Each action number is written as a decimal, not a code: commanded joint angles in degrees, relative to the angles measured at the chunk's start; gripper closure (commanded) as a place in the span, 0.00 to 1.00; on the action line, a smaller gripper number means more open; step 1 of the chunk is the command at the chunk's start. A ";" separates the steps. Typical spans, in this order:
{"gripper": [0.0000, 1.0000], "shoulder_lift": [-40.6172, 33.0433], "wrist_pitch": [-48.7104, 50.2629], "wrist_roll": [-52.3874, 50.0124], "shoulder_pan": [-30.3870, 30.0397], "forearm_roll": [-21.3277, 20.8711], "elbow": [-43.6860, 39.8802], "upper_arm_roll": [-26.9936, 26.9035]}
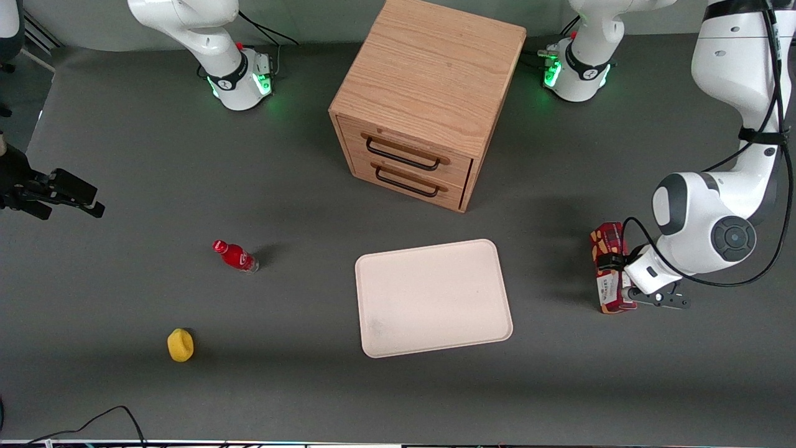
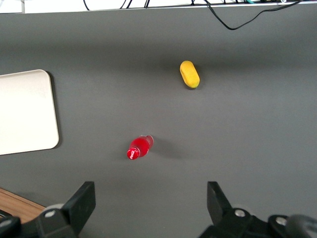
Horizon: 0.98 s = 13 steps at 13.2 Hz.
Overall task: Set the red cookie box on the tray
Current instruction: 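Close the left gripper around the red cookie box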
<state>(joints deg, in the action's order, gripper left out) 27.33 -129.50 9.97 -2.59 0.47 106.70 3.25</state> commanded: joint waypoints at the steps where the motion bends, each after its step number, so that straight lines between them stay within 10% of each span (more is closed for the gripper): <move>1: 0.00 -1.05 0.65 0.40 0.21 -0.21 0.44 -0.17; 2: 0.00 -0.97 0.39 0.22 0.30 -0.21 0.44 -0.17; 3: 0.23 -1.05 -0.13 0.31 0.21 -0.21 0.78 -0.17; 5: 0.94 -1.05 -0.49 0.48 0.21 -0.29 1.40 -0.17; 10: 1.00 -1.05 3.96 -3.54 1.35 0.15 -3.31 0.18; 13: 1.00 2.80 21.96 -11.61 5.56 0.59 -21.56 0.18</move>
<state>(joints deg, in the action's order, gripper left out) 27.36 -117.84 4.23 -0.33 0.77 97.50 3.99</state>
